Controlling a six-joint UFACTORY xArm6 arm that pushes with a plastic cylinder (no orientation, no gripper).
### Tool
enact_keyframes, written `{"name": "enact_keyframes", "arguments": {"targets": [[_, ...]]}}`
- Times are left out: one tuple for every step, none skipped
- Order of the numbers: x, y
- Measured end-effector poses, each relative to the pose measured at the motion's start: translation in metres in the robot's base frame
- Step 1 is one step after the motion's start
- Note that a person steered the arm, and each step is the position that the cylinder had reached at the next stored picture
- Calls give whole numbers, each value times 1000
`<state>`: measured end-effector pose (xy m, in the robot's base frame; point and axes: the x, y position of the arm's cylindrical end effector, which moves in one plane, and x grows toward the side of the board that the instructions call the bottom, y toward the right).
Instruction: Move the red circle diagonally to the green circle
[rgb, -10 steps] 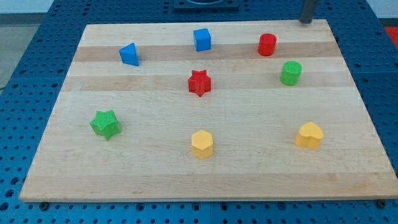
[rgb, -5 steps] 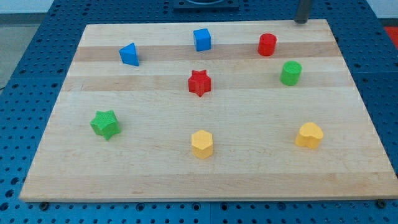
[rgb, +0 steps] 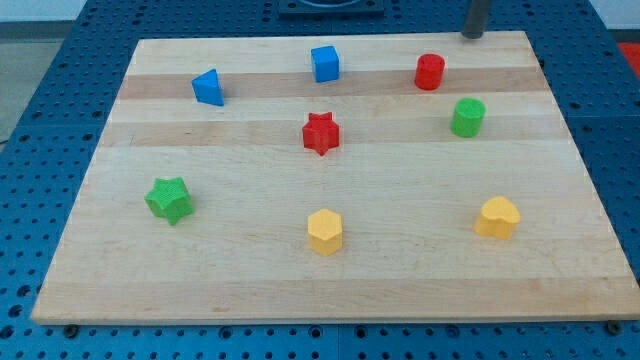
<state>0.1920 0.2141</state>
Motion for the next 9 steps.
{"name": "enact_keyframes", "arguments": {"targets": [[0, -1], [0, -2], [6, -2], [21, -2], [58, -2], [69, -45], [80, -75], [87, -70], [95, -70]]}}
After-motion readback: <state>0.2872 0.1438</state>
